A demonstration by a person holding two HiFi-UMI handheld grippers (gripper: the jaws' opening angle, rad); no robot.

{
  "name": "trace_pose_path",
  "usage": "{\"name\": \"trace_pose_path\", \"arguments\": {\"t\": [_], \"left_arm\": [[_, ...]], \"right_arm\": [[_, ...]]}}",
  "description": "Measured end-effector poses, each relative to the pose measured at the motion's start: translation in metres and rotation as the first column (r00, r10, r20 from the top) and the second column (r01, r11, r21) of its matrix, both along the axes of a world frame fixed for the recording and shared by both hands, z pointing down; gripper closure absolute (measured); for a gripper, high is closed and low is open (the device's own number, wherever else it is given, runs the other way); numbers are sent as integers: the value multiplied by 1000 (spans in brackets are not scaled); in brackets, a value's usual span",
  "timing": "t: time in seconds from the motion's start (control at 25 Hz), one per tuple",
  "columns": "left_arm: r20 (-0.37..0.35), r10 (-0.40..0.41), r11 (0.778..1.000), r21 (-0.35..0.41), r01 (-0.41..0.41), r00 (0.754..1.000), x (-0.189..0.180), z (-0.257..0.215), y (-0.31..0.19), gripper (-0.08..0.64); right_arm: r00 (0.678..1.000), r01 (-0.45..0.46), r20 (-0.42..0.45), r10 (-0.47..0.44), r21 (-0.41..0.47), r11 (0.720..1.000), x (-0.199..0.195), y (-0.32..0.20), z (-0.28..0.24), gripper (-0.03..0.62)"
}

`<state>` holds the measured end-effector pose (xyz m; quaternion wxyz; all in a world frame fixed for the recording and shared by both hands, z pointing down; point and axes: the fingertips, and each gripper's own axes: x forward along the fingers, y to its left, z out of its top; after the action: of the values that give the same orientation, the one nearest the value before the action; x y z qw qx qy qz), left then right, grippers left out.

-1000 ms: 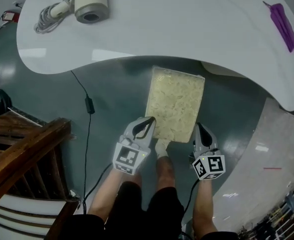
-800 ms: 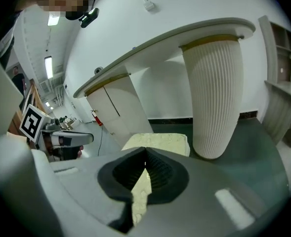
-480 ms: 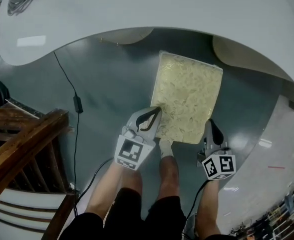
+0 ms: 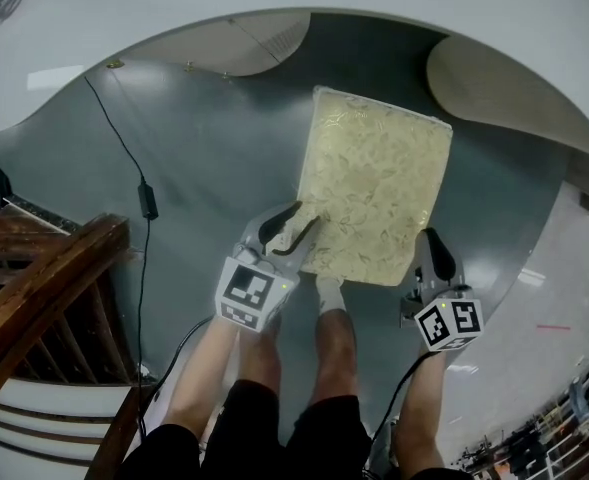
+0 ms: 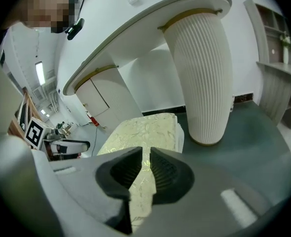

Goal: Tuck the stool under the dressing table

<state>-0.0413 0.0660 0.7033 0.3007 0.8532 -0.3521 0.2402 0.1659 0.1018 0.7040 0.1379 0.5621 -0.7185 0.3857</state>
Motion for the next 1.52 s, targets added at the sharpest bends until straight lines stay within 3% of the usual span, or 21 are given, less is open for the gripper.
{"name": "trace_pose_path", "arguments": {"t": [0.16, 0.28, 0.44, 0.68, 0.96, 1.24, 1.52], "left_arm": [[-34, -15, 996, -89, 12, 999, 3, 11, 3, 313], [-76, -42, 986, -162, 29, 996, 8, 21, 4, 190], [-39, -42, 975, -219, 32, 998, 10, 44, 6, 93], [-62, -8, 947, -320, -12, 998, 14, 68, 18, 67], [-102, 16, 922, -383, -54, 995, 20, 83, 30, 55], [-122, 1, 913, -405, -51, 993, 31, 89, 28, 34], [-114, -24, 923, -385, -22, 993, 32, 91, 25, 14]], "right_arm": [[998, 11, 66, -9, -37, 999, 2, 1, 11, 474], [995, 22, 99, -14, -79, 997, 2, 2, 24, 362], [990, 58, 134, -38, -149, 987, 1, 7, 46, 258], [969, 110, 242, -53, -232, 966, -2, 15, 72, 208], [928, 159, 369, -56, -253, 954, -10, 17, 83, 173], [902, 194, 426, -70, -254, 948, -14, 15, 91, 149], [902, 208, 423, -87, -247, 947, -16, 11, 91, 137]]}}
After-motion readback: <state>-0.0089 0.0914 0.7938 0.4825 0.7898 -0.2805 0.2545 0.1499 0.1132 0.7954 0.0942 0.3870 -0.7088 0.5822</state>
